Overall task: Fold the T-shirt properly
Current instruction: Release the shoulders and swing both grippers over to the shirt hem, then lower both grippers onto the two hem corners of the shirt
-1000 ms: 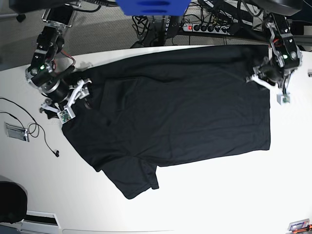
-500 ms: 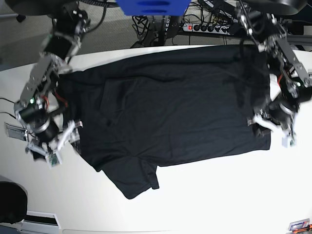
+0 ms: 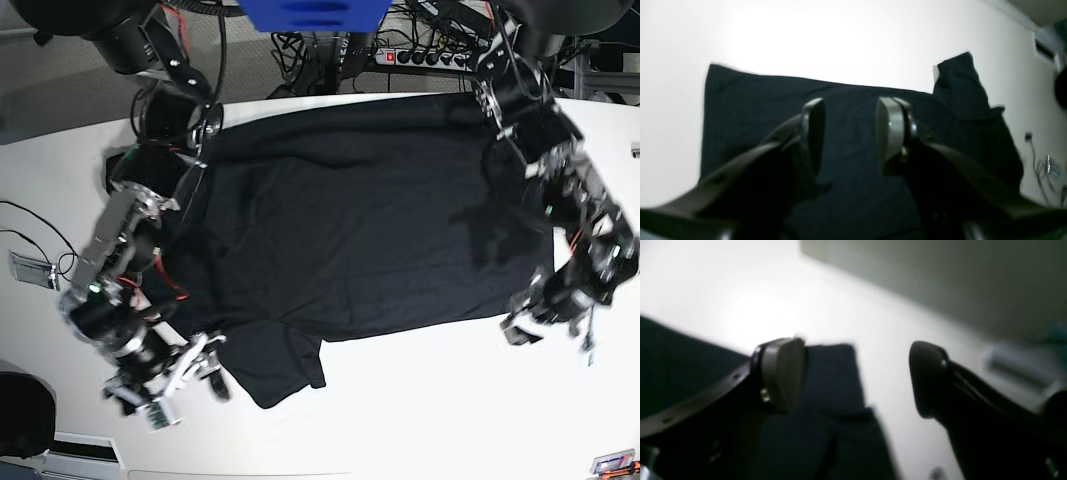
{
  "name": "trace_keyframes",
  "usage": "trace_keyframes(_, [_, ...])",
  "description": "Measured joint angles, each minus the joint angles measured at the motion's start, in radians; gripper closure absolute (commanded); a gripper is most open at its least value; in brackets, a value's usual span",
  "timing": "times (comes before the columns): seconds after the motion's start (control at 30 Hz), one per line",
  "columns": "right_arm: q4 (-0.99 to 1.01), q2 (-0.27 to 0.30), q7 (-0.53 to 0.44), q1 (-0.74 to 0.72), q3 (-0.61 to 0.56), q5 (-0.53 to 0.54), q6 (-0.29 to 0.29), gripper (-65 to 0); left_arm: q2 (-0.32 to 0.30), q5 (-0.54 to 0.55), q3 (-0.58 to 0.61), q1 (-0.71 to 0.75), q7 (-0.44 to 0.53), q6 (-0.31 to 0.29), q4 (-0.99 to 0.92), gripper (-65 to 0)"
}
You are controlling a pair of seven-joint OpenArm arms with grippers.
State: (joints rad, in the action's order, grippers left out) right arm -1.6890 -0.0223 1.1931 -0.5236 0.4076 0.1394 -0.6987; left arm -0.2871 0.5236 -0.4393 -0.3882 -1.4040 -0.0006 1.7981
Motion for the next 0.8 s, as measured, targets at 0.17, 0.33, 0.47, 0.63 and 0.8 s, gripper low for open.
trace_keyframes(0.17, [0.227, 0.007, 0.008, -0.006, -0.002, -0.016, 0.005, -47.0, 0.004, -0.124, 0.148, -0.139, -0.002, 0.0, -0.132, -24.9])
trace_keyframes(0.33, [0.355, 0.027, -0.119, -0.165, -0.122, 0.002, 0.112, -47.0, -0.026, -0.256, 0.326, -0.23, 0.083, -0.002, -0.259, -24.9])
trace_keyframes(0.47, [0.536, 0.109, -0.258, -0.185, -0.312, 0.008, 0.238, -47.0, -0.059, -0.301, 0.405, -0.246, 0.32, -0.018, -0.339, -24.9])
trace_keyframes(0.63, [0.725, 0.126, -0.452, -0.13, -0.426, -0.012, 0.269, -47.0, -0.072, -0.311, 0.407, -0.233, 0.63, -0.176, -0.43, -24.9])
trace_keyframes(0.8, [0.739, 0.121, -0.802, -0.199, -0.426, 0.014, 0.272, -47.0, -0.065, -0.311, 0.401, -0.23, 0.772, -0.192, -0.45, -25.2])
